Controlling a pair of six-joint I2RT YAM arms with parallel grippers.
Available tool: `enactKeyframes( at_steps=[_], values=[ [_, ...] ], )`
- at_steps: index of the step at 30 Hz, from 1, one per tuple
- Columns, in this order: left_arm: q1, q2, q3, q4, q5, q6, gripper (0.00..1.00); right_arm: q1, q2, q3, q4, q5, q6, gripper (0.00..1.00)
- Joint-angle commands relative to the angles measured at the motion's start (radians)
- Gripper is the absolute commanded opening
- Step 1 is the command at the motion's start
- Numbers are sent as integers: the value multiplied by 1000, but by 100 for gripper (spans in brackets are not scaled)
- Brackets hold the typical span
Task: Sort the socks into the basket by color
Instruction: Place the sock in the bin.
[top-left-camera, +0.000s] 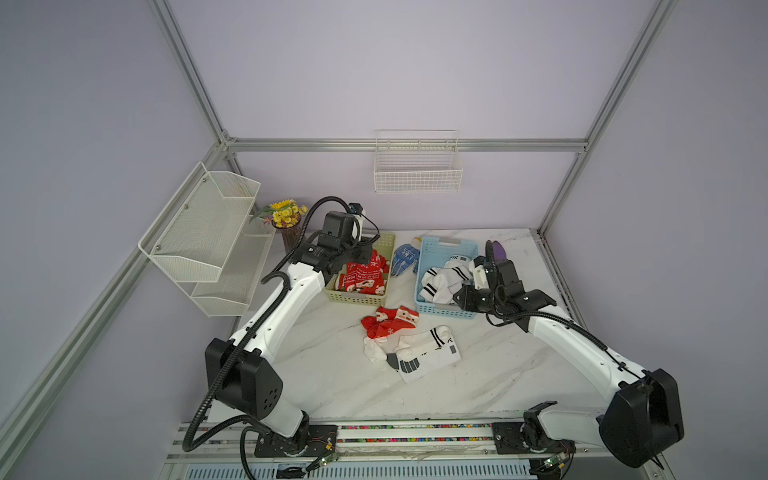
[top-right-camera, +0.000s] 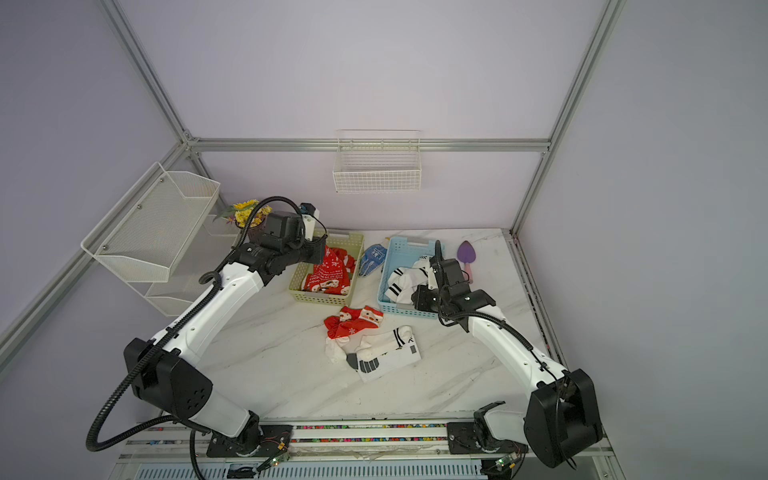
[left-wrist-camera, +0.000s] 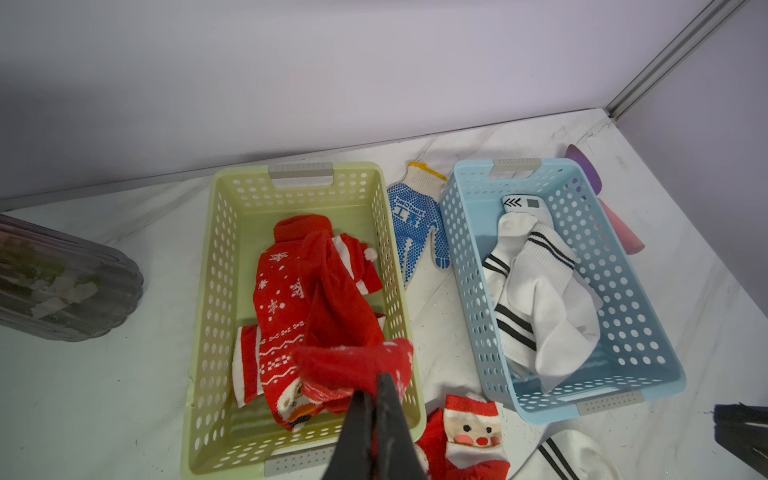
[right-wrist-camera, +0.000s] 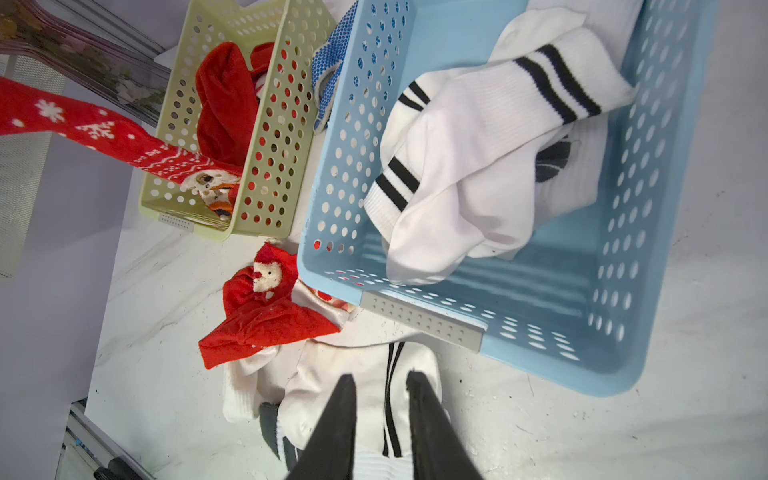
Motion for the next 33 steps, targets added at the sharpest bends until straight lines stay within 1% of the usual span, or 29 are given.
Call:
enactKeyframes(
  at_steps=[1, 7, 23, 33],
  values=[
    [14, 32, 30, 37, -6, 0, 0, 5, 19, 39, 22, -8, -17, 26],
    [39, 119, 88, 43, -11, 4, 0, 5, 56, 56, 57, -13, -23, 26],
    [84, 377, 317, 48, -18, 19, 0, 6, 130, 82, 77, -26, -32, 26],
    [115, 477, 365, 63, -22, 11, 0, 4, 145, 94, 76, -27, -30, 26]
  ],
)
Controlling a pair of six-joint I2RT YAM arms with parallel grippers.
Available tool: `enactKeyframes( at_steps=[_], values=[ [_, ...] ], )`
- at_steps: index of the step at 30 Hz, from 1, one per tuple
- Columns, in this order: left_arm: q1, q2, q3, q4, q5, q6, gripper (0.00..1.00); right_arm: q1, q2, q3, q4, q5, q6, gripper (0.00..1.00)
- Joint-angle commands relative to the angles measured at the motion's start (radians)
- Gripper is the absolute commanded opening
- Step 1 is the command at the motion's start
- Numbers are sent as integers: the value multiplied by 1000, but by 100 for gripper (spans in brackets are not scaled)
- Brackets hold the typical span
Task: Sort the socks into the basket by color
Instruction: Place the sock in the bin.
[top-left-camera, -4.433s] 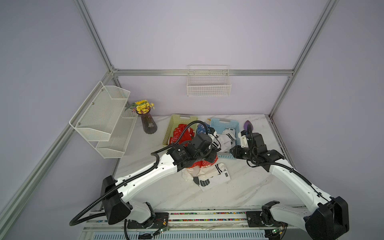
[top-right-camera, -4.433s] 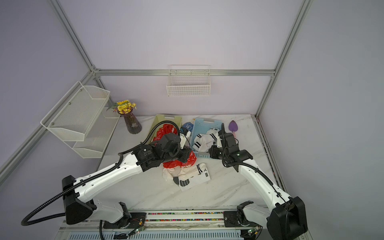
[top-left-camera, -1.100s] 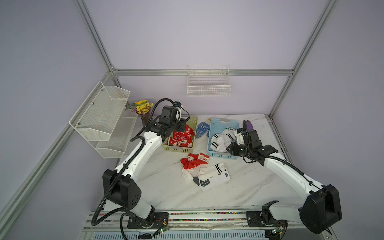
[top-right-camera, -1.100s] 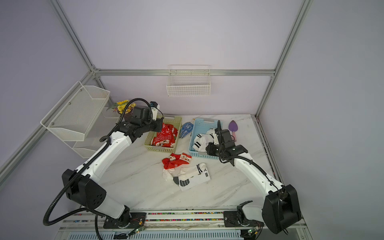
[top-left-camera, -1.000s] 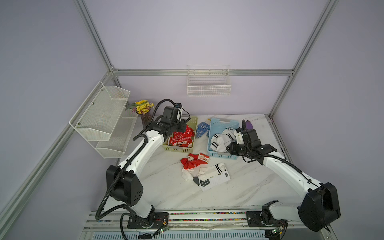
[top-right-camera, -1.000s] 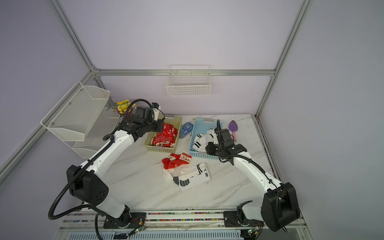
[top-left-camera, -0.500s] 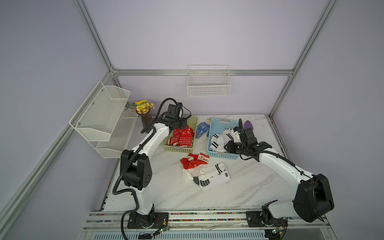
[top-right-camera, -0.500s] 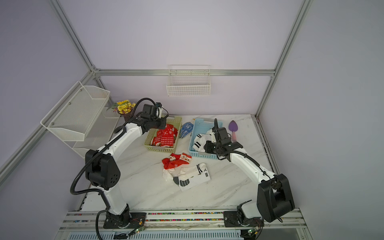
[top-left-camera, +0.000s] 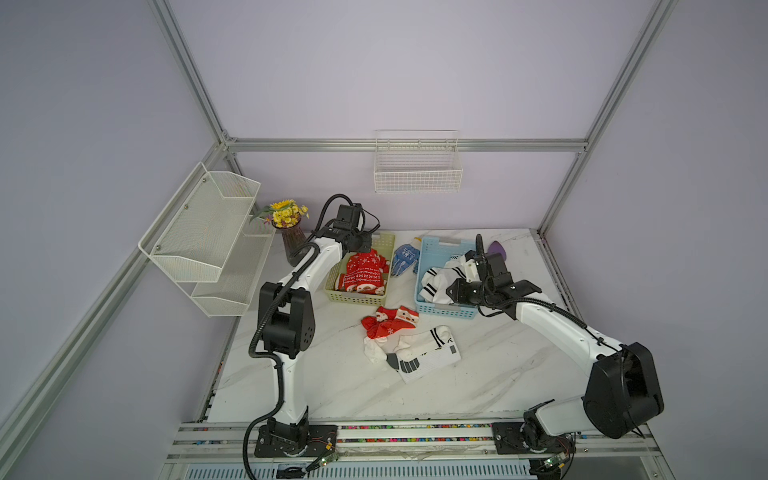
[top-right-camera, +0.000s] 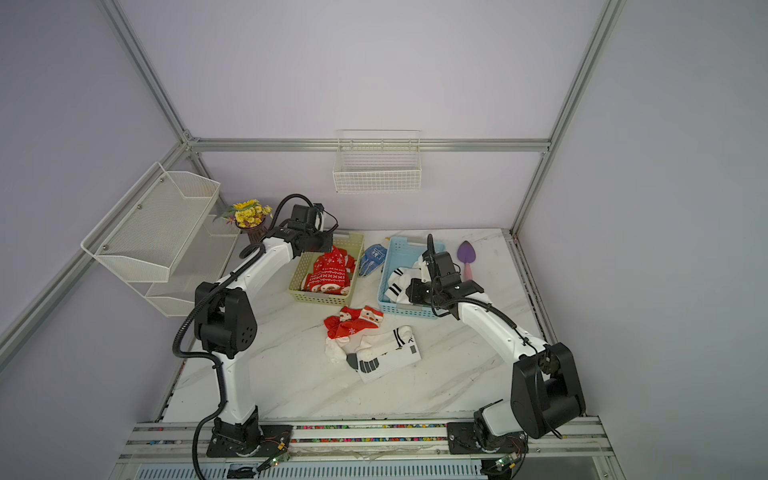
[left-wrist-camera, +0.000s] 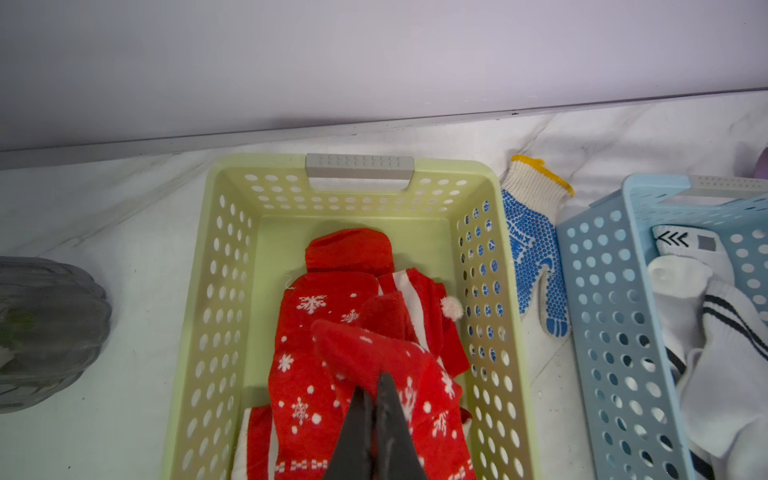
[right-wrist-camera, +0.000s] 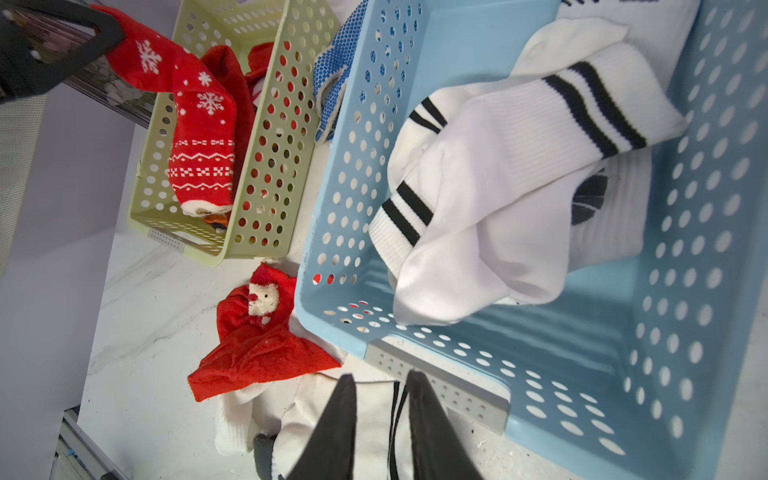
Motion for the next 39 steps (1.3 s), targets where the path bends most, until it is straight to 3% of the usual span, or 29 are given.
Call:
enactKeyframes(
  at_steps=[1, 21, 32, 39],
  values=[
    [13, 9, 63, 40, -8, 0, 0, 6, 13, 29, 17, -7, -12, 26],
    [74, 102, 72, 79, -17, -58, 0, 5, -1, 22, 12, -1, 9, 26],
    [75, 188, 106, 107, 53, -115, 0, 6, -8, 15, 8, 3, 12, 26],
    [74, 196, 108, 113, -4, -109, 0, 5, 4, 14, 18, -5, 16, 26]
  ],
)
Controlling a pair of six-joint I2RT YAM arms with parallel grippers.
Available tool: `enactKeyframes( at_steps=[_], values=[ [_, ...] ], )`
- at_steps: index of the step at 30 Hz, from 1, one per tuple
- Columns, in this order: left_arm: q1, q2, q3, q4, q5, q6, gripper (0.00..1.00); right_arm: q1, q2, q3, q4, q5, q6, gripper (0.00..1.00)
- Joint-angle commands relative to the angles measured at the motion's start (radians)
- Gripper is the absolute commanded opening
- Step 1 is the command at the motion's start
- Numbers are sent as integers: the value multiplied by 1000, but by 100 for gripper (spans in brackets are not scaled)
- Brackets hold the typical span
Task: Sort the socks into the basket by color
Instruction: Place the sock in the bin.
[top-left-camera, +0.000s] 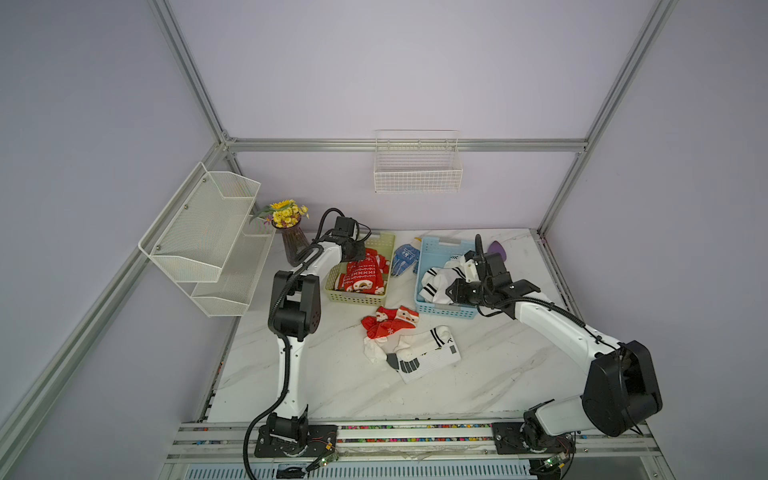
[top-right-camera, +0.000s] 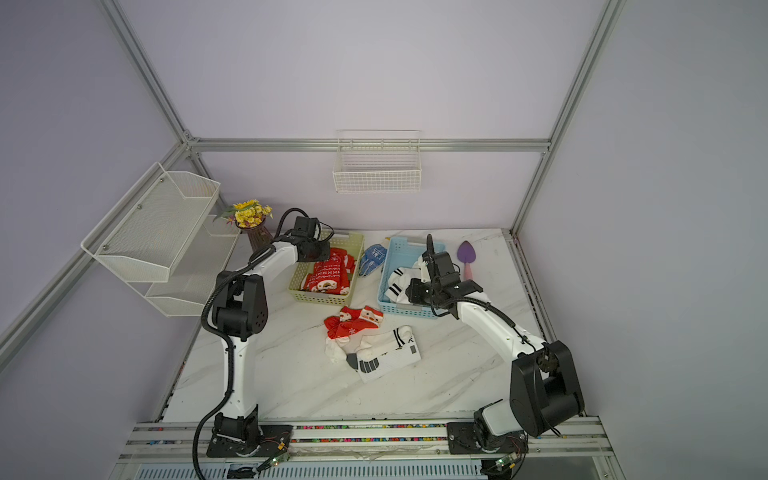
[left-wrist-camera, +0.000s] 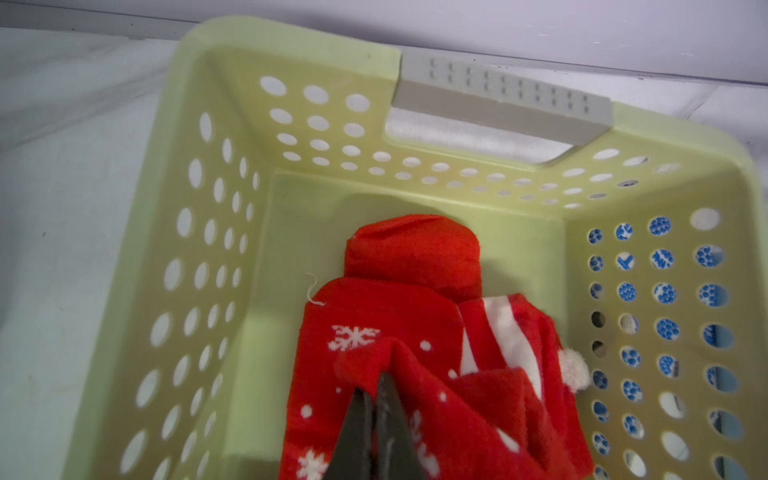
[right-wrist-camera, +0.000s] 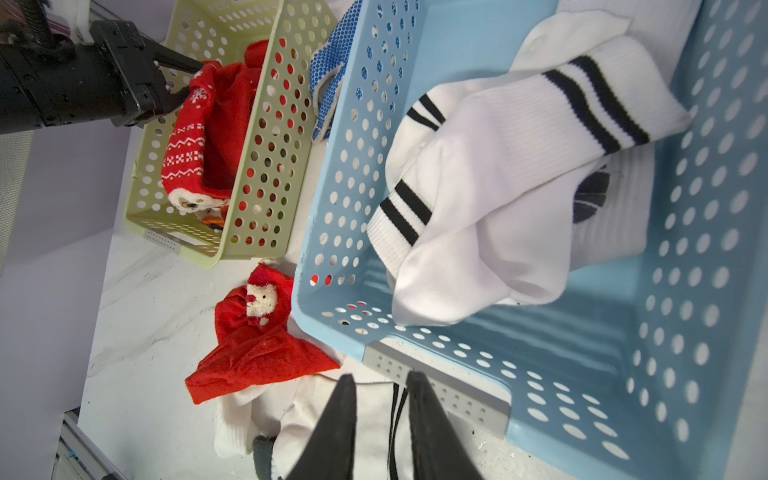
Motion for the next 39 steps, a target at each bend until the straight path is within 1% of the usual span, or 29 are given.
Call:
enactKeyframes(
  at_steps=[1, 7, 8, 11, 13, 17, 18, 24, 27, 30, 39],
  values=[
    [5, -11, 71, 37, -37, -16, 0, 5, -4, 14, 20, -6, 10, 26],
    [5, -19, 86, 38, -49, -11, 0, 7, -9, 13, 23, -11, 12, 26],
    [5, -22, 84, 38, -45, -12, 3, 6, -10, 13, 23, -11, 12, 26],
    [3, -45, 73, 40, -32, -17, 16, 7, -17, 8, 23, -12, 16, 26],
    [2, -68, 59, 45, -31, -17, 28, 8, -25, 1, 25, -12, 18, 27],
    [2, -112, 34, 49, -29, -13, 41, 10, -34, -6, 24, -13, 20, 30],
    [2, -124, 24, 51, -29, -12, 43, 14, -35, -6, 20, -13, 21, 30],
    [-1, -184, -25, 54, -23, 3, 46, 37, -67, -15, 0, 4, 22, 30],
    [-4, -213, -47, 54, -13, 6, 47, 45, -74, -28, -10, 14, 30, 31],
    [-10, -239, -69, 55, 5, 6, 47, 53, -113, -38, -24, 22, 44, 31],
    [-47, -347, -160, 54, 17, 17, 48, 134, -196, -122, -62, 77, 142, 31]
  ],
)
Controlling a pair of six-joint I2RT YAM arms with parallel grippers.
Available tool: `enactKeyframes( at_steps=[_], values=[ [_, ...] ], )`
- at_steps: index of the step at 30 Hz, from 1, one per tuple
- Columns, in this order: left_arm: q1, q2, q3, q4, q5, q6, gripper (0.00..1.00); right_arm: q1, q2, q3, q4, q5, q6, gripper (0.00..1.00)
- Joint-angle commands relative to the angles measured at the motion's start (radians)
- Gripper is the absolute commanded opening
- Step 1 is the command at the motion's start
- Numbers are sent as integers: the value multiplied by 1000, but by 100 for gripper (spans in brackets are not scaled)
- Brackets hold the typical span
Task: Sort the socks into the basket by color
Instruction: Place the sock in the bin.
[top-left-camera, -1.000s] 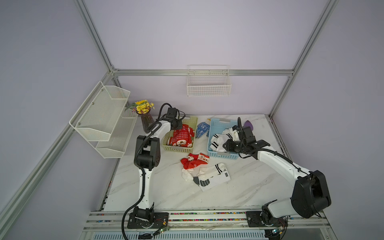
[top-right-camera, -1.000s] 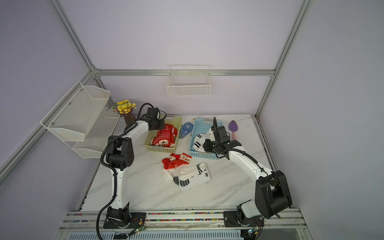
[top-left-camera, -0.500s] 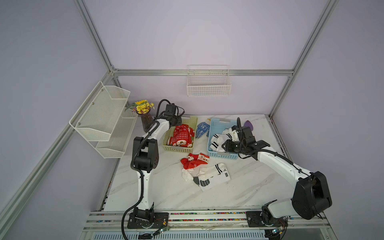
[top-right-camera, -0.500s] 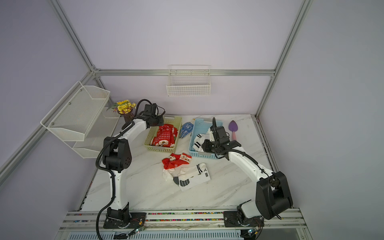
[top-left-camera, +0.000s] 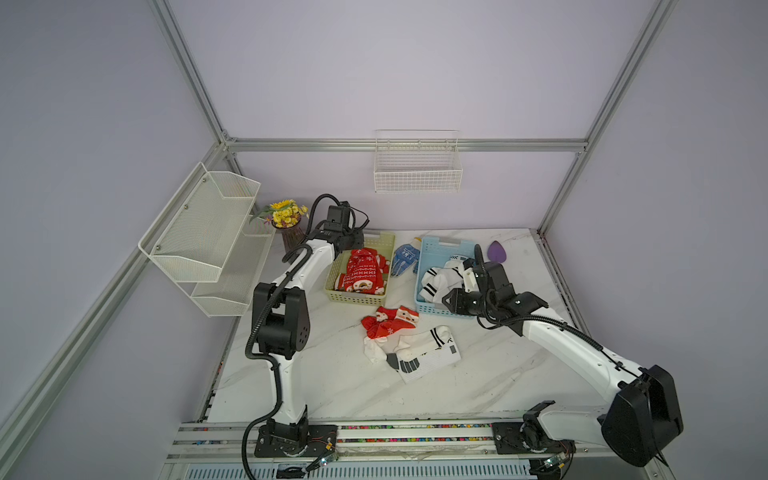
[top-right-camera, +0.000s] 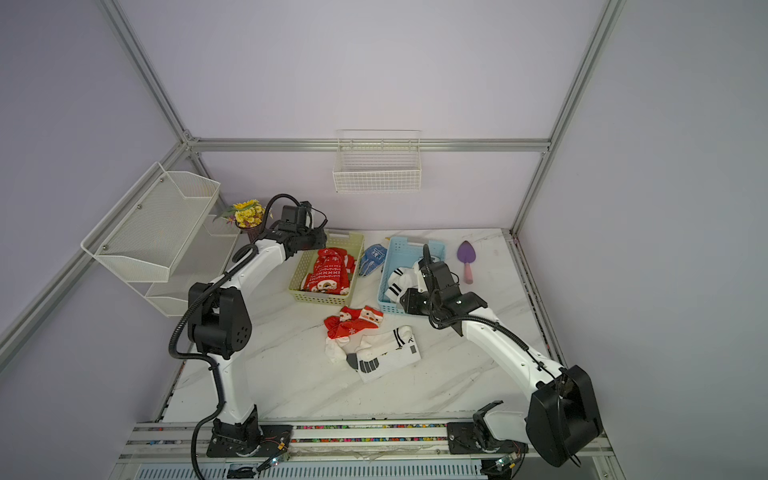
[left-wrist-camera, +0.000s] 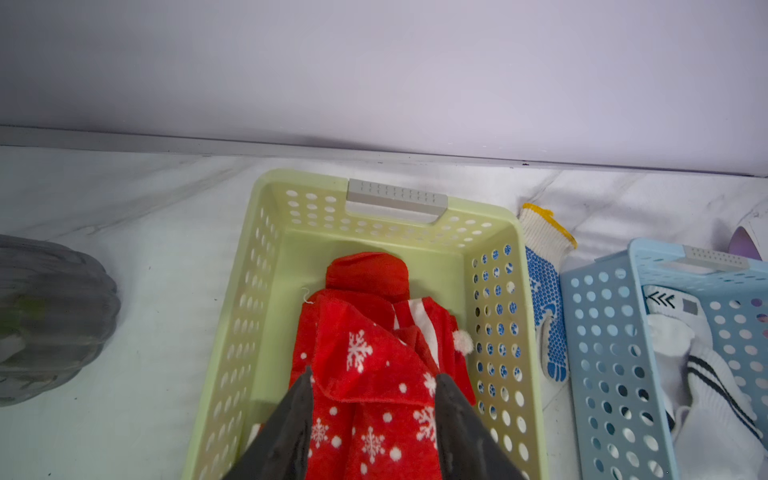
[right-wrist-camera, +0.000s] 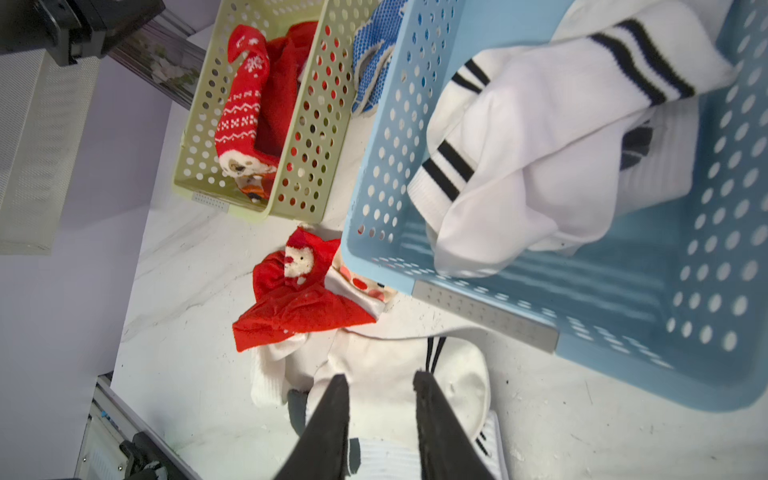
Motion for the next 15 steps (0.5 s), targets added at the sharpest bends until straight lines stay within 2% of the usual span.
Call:
enactKeyframes(
  at_steps=[1, 15],
  values=[
    [-22, -99, -44, 21, 14, 22, 48, 39, -44, -37, -32, 56, 70, 31],
    [-91, -233, -197, 38, -5, -5, 48, 214, -207, -229, -29, 235, 336, 33]
  ],
)
